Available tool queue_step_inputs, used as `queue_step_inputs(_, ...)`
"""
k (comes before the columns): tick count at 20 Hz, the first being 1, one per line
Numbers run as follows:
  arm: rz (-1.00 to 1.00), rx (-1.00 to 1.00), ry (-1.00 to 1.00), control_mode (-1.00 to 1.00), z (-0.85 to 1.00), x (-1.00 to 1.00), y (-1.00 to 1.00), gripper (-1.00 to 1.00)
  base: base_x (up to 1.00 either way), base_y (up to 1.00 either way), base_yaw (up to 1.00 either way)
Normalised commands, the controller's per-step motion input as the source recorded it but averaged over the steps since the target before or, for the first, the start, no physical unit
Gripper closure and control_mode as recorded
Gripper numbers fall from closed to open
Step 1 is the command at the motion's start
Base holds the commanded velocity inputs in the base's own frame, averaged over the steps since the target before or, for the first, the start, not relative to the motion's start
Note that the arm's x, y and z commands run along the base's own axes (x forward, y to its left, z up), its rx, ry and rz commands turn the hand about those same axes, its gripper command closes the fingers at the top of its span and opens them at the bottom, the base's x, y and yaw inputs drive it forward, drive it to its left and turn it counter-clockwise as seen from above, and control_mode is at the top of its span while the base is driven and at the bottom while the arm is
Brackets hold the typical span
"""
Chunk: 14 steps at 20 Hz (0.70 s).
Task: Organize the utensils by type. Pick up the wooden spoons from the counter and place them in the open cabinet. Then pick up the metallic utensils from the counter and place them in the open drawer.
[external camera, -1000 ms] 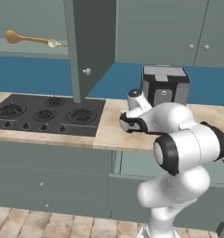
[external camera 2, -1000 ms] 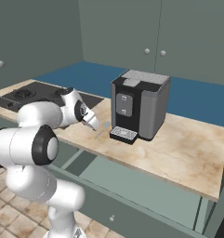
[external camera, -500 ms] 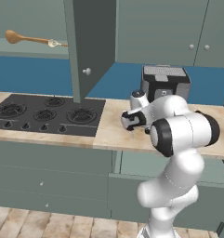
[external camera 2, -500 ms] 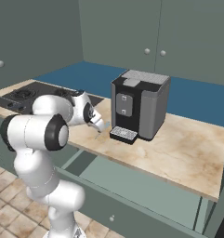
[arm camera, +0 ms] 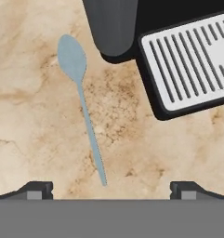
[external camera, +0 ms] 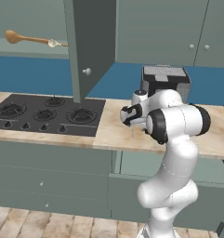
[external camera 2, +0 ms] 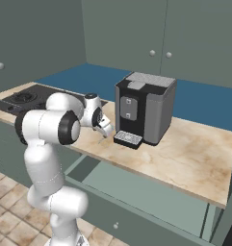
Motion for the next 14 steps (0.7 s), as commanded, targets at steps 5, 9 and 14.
queue_step_inputs(5, 0.0, 0.06, 0.02, -1.0, -0.25, 0.29, 0.0, -1.0, 0.0, 0.0, 0.0)
queue_step_inputs(9, 0.0, 0.05, 0.03, -1.0, -0.26, 0.3, 0.0, -1.0, 0.0, 0.0, 0.0)
queue_step_inputs(14, 0.0, 0.02, 0.05, -1.0, -0.29, 0.25, 0.0, -1.0, 0.0, 0.0, 0.0)
